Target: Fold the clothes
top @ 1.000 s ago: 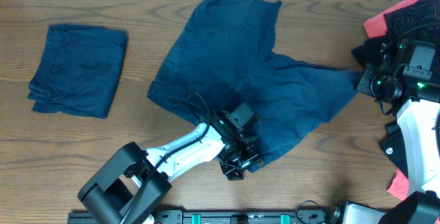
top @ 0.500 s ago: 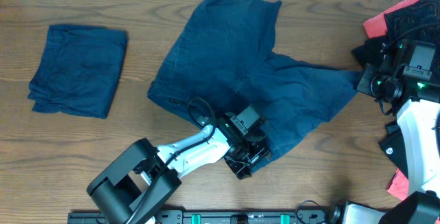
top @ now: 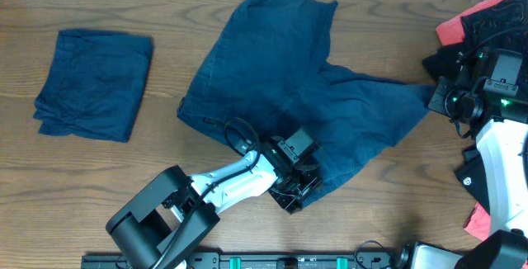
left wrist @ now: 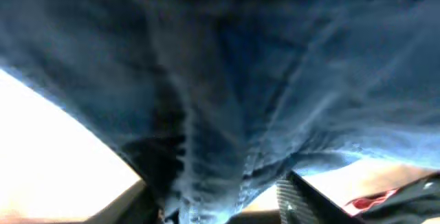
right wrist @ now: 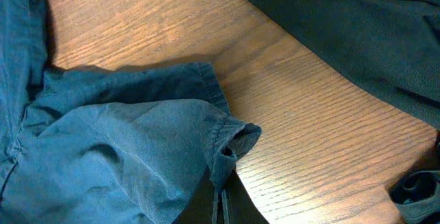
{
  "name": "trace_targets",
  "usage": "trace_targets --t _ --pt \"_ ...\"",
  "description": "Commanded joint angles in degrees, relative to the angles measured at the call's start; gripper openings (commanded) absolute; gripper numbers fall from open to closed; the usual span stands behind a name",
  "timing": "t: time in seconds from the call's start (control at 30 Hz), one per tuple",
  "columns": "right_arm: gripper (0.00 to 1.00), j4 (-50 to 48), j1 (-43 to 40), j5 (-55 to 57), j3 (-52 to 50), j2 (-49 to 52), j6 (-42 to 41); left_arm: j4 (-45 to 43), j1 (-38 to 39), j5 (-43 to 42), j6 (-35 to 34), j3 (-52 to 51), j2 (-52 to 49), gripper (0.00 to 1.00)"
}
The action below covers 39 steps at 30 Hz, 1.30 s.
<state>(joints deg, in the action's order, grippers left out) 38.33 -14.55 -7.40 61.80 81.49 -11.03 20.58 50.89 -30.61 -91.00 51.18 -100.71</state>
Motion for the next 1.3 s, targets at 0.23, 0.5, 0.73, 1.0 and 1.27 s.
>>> trace_targets --t 0.23,0.5,0.73,1.0,1.27 --pt "0.01 0.0 -0.2 1.7 0.0 0.3 1.0 1.9 -0.7 -0.4 3.3 -0.5 -0.2 0.06" --pt "0.01 0.5 -4.5 2.1 0.1 0.1 -0.9 8.5 -7.9 -4.7 25.1 -0.4 6.2 0.06" --pt "0.01 4.1 -10.0 -0.6 0.1 -2.0 -1.9 31.1 -13.6 12.2 35.8 -0.4 19.9 0.06" --pt "0.01 11.9 -6.8 -8.5 0.1 -8.0 2.8 45.0 -15.1 19.2 36.8 -0.4 39.0 0.05" --pt "0.01 3.8 -2.6 -8.5 2.9 -14.5 3.0 50.1 -19.4 31.3 35.7 -0.4 57.1 0.06"
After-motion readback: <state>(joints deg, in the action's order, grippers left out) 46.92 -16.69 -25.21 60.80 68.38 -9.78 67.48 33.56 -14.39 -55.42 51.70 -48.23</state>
